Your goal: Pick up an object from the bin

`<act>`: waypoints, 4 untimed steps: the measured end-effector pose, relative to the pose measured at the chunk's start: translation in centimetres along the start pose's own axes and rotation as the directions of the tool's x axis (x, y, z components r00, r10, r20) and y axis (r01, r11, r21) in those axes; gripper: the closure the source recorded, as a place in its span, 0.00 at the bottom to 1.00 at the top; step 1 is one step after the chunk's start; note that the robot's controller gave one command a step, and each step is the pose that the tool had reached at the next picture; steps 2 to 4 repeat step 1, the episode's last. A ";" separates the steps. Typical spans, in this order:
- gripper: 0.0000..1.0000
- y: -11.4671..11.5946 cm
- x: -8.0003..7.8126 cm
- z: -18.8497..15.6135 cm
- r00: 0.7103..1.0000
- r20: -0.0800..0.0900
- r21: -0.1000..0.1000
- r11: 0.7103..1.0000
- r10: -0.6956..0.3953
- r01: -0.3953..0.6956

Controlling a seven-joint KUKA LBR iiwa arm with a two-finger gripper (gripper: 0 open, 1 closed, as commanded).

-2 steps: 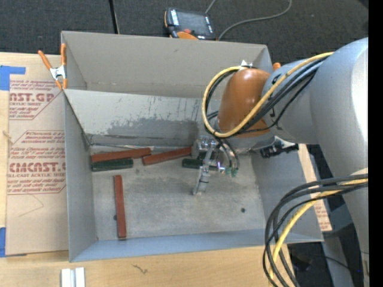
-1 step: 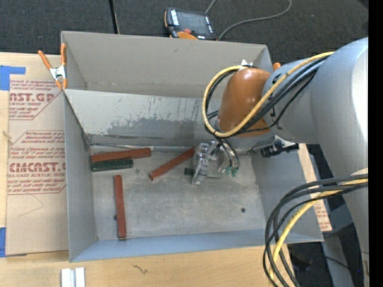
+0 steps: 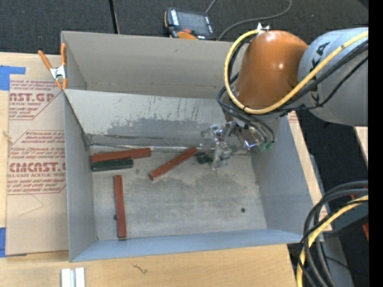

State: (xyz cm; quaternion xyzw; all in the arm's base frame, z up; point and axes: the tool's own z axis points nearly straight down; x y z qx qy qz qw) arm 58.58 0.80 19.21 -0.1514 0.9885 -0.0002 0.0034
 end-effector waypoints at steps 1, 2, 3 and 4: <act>1.00 0.3 1.0 -2.8 1.000 -0.002 0.000 1.000 -0.001 0.001; 1.00 0.3 1.0 -2.8 1.000 -0.002 0.000 1.000 -0.001 0.001; 1.00 0.3 1.0 -2.8 1.000 -0.002 0.000 1.000 -0.001 0.001; 1.00 0.3 1.0 -2.8 1.000 -0.002 0.000 1.000 -0.001 0.001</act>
Offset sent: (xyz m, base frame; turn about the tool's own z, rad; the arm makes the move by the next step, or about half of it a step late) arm -0.0113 -0.0014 0.0264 -0.0002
